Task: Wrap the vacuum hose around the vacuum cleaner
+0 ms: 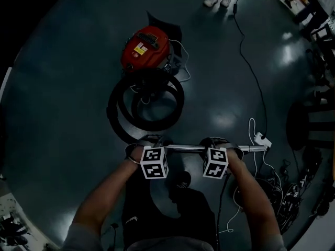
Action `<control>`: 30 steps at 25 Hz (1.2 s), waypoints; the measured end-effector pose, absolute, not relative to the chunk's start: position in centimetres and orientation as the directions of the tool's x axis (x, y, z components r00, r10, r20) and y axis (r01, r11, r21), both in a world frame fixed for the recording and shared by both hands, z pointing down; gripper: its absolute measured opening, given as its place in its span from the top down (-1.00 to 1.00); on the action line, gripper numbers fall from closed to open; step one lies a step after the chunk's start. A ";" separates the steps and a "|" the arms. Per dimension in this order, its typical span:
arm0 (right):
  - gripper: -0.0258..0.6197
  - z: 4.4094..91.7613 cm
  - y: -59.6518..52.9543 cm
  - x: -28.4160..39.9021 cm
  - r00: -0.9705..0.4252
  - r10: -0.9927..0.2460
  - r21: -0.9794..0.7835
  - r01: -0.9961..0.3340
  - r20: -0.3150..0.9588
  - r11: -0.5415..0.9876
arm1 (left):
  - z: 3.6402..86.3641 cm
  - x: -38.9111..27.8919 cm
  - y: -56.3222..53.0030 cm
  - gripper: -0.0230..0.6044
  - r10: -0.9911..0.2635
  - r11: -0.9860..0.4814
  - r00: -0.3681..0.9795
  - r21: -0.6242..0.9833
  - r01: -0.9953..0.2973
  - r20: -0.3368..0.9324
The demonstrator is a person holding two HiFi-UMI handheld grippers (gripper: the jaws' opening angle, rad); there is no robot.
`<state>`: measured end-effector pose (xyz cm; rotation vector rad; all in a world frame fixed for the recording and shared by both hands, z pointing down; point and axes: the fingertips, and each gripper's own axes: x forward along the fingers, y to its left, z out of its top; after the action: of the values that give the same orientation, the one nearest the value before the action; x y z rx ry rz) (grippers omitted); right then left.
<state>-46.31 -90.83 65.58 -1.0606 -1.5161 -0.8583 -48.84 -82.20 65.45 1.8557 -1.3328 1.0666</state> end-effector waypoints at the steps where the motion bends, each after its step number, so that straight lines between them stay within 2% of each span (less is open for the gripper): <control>1: 0.57 66.8 -91.4 -46.0 -0.060 0.191 -0.008 0.942 0.980 0.335 | 66.6 -48.4 -82.8 0.41 -0.461 -0.291 0.156 0.017 -0.957 0.874; 11: 0.57 83.1 -93.3 -47.0 -0.050 0.228 0.001 0.977 0.972 0.213 | 82.4 -48.5 -84.3 0.40 -0.437 -0.182 0.099 0.019 -0.983 0.894; 18: 0.58 93.1 -93.8 -49.8 -0.088 0.242 0.052 0.987 0.966 0.152 | 91.9 -50.4 -84.7 0.40 -0.409 -0.120 0.158 0.119 -0.986 0.899; 23: 0.60 98.6 -94.8 -50.7 -0.095 0.231 0.078 0.994 0.968 0.080 | 96.2 -50.2 -85.3 0.39 -0.417 -0.087 0.213 0.194 -0.977 0.883; 26: 0.60 100.9 -95.2 -51.2 -0.092 0.231 0.084 0.995 0.969 0.045 | 97.2 -50.3 -85.1 0.39 -0.442 -0.078 0.177 0.159 -0.984 0.879; 30: 0.60 103.1 -95.4 -51.6 -0.098 0.231 0.091 0.995 0.968 0.038 | 97.1 -51.4 -83.9 0.39 -0.505 0.027 0.130 0.166 -0.986 0.854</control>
<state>-51.61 -95.39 103.09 -1.3131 -1.4663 -1.1389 -51.42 -83.90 97.09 1.5933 -1.4865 0.7450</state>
